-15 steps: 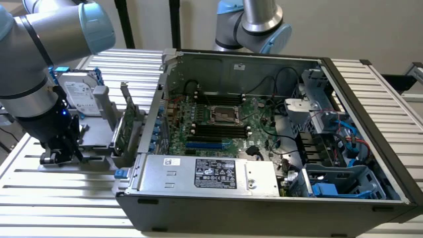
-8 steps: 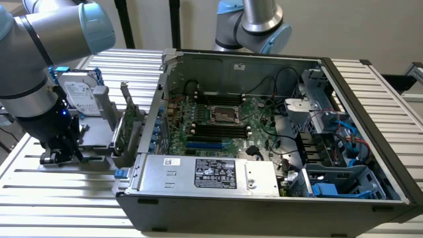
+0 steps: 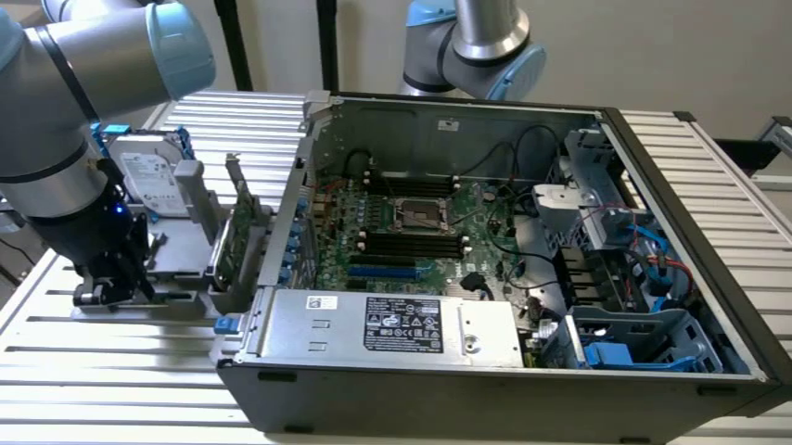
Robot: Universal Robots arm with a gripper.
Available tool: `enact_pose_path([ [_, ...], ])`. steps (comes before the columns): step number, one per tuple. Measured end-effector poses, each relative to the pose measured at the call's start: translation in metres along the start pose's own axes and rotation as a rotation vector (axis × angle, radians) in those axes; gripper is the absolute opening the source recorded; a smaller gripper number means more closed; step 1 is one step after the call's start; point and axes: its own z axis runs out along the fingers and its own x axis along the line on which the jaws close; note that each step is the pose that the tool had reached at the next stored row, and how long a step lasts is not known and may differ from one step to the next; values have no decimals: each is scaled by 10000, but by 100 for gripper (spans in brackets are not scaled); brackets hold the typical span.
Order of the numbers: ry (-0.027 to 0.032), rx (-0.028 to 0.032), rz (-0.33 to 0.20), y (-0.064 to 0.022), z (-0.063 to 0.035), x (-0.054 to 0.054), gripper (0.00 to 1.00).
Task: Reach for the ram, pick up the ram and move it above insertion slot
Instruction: 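Pick up the ram and move it above insertion slot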
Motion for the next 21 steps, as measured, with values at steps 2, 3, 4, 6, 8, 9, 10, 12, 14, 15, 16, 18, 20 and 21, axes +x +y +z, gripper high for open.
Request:
enact_pose_path([
  [2,0,-4,5,0,-28,0,13],
  [3,0,-6,9,0,-43,0,13],
  [4,0,-8,13,-1,-57,0,13],
  [6,-1,-11,22,-1,-90,-1,13],
  [8,-1,-16,29,-2,-133,-1,13],
  [9,-1,-19,32,-2,-163,-1,13],
  [10,-1,-22,35,-2,-199,-1,13],
  [12,0,-28,43,-3,-286,-2,13],
  [14,-2,-29,54,-4,-377,-2,13],
  [15,-1,-30,59,-6,-422,-2,13],
  [16,-2,-31,63,-9,-471,-2,13],
  [18,-1,-32,74,-17,-561,-2,13],
  [20,-2,-32,85,-32,-651,-2,13],
  [21,-1,-33,89,-41,-696,-1,13],
])
